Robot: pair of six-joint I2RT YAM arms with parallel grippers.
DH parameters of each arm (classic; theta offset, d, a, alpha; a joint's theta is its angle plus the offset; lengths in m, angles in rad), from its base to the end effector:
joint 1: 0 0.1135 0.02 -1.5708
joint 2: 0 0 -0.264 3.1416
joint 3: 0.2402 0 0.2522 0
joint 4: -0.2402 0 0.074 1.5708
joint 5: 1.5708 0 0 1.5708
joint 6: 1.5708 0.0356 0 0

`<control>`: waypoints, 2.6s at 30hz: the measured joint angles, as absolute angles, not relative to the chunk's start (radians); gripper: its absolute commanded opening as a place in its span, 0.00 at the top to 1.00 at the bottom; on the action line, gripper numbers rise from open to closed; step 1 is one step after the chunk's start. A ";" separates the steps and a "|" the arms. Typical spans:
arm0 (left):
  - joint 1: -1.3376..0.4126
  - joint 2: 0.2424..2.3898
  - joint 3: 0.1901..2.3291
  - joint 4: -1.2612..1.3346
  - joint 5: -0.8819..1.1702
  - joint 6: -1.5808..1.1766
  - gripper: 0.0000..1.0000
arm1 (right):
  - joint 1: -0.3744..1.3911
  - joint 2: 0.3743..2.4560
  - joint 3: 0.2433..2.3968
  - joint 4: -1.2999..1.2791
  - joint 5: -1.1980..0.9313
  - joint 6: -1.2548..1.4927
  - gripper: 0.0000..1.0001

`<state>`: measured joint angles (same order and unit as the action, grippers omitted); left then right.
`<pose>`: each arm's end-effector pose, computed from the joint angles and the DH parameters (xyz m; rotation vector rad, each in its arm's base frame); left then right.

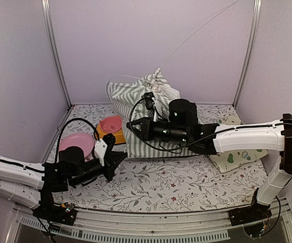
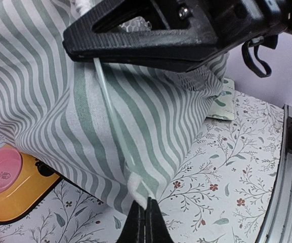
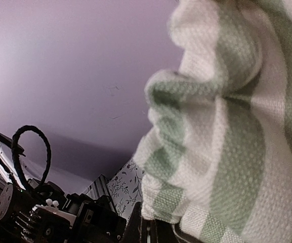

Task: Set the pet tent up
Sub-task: Insert the tent pole into the pole socket of the pet tent.

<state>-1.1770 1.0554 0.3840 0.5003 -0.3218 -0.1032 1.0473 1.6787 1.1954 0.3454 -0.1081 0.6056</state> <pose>0.0968 -0.2036 0.2194 0.6946 1.6378 -0.6570 0.1974 0.3497 0.3002 -0.5015 1.8269 1.2815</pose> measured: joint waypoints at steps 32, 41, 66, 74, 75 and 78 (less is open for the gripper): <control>-1.165 1.073 0.395 0.484 -0.311 -0.113 1.00 | 1.049 1.690 1.195 0.348 -0.088 0.600 1.00; -1.141 1.049 0.393 0.476 -0.292 -0.125 1.00 | 1.049 1.672 1.170 0.354 -0.088 0.602 1.00; -1.039 1.235 0.444 0.496 -0.115 -0.146 0.98 | 1.044 1.718 1.131 0.368 -0.012 0.571 1.00; -1.024 1.246 0.446 0.506 -0.123 -0.152 0.94 | 1.034 1.740 1.137 0.387 -0.019 0.571 1.00; -1.021 1.247 0.446 0.510 -0.122 -0.152 0.93 | 1.033 1.740 1.137 0.390 -0.019 0.571 1.00; -1.016 1.262 0.448 0.523 -0.113 -0.155 0.90 | 1.032 1.741 1.137 0.391 -0.019 0.570 1.00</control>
<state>-1.0161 1.2617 0.4484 0.5232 -0.1135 -0.1551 1.0321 1.7409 1.1374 0.3908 -0.0189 0.5705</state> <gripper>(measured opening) 0.083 0.022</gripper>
